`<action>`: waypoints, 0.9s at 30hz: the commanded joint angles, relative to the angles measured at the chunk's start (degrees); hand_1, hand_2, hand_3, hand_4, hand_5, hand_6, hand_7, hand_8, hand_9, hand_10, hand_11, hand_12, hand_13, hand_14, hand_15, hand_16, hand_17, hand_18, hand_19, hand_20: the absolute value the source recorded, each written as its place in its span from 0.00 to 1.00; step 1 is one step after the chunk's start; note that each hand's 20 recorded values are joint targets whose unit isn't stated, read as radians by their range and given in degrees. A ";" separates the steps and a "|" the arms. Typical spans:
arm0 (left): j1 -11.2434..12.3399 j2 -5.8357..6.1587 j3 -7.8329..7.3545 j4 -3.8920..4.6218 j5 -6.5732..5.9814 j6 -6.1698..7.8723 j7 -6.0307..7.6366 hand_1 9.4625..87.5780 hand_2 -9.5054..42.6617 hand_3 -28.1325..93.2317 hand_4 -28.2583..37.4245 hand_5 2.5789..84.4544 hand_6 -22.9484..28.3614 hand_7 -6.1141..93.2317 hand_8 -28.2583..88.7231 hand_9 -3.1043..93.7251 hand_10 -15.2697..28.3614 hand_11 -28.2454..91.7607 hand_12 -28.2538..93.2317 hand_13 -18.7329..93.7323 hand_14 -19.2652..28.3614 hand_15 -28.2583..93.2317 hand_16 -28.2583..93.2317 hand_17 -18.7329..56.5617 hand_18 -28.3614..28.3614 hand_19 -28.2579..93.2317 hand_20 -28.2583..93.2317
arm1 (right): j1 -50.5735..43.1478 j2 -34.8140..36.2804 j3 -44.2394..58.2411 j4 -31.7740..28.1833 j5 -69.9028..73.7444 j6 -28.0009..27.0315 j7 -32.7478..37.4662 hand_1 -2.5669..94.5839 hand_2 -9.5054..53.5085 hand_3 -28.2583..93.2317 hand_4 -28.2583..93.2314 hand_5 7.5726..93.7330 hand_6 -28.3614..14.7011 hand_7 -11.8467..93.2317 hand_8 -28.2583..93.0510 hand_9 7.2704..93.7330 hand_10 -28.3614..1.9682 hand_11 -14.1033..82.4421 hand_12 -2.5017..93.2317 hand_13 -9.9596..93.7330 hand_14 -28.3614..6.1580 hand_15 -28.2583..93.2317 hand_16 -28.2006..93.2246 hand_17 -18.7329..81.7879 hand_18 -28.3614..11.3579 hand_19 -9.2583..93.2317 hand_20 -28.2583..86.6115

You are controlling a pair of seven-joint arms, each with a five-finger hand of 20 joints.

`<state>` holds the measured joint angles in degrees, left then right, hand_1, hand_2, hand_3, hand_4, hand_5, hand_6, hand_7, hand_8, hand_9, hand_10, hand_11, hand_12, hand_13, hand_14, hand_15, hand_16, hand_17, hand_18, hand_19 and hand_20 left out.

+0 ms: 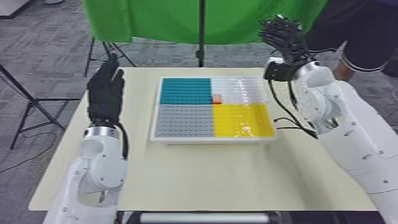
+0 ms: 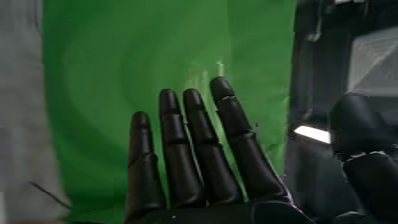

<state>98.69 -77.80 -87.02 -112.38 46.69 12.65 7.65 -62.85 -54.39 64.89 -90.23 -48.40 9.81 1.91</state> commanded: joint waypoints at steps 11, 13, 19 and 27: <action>0.81 -0.30 0.21 -0.06 -0.15 -0.45 -0.59 0.20 0.31 0.84 0.14 0.38 0.56 0.16 0.17 0.23 0.56 0.28 0.36 0.25 0.61 0.21 0.37 0.09 0.58 0.32 0.37 | -6.03 1.79 2.30 -1.22 10.42 -0.49 -0.30 0.14 0.29 0.88 0.10 0.40 0.40 0.26 0.17 0.32 0.31 0.22 0.20 0.38 0.44 0.28 0.48 0.29 0.47 0.23 0.36; 0.68 -0.30 0.25 -0.03 -0.09 -0.53 -0.62 0.20 0.31 0.83 0.14 0.38 0.56 0.16 0.17 0.23 0.56 0.28 0.36 0.25 0.61 0.21 0.37 0.09 0.58 0.32 0.37 | -6.31 1.95 2.44 -1.50 10.17 -0.26 -0.30 0.14 0.29 0.87 0.10 0.40 0.39 0.26 0.17 0.32 0.31 0.22 0.20 0.38 0.44 0.28 0.48 0.29 0.47 0.23 0.36; 0.42 -0.19 0.30 -0.04 -0.04 -0.65 -0.53 0.20 0.31 0.84 0.14 0.38 0.56 0.16 0.17 0.23 0.56 0.28 0.36 0.25 0.61 0.21 0.37 0.09 0.58 0.32 0.37 | -6.13 1.85 2.68 -1.38 10.12 0.04 -0.25 0.14 0.29 0.88 0.10 0.39 0.39 0.26 0.17 0.32 0.31 0.22 0.20 0.38 0.44 0.28 0.48 0.29 0.46 0.23 0.36; -0.47 0.15 0.46 0.22 -0.15 -1.03 -0.59 0.20 0.31 0.84 0.14 0.38 0.56 0.16 0.17 0.23 0.56 0.28 0.35 0.25 0.61 0.21 0.37 0.09 0.58 0.32 0.37 | -5.14 1.81 2.44 -0.33 10.58 0.20 0.10 0.14 0.28 0.88 0.10 0.39 0.39 0.26 0.17 0.32 0.31 0.22 0.20 0.38 0.44 0.28 0.48 0.28 0.46 0.23 0.36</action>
<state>98.66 -77.79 -86.89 -112.42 46.69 12.55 7.57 -68.87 -52.81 67.25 -91.34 -37.75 9.50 1.92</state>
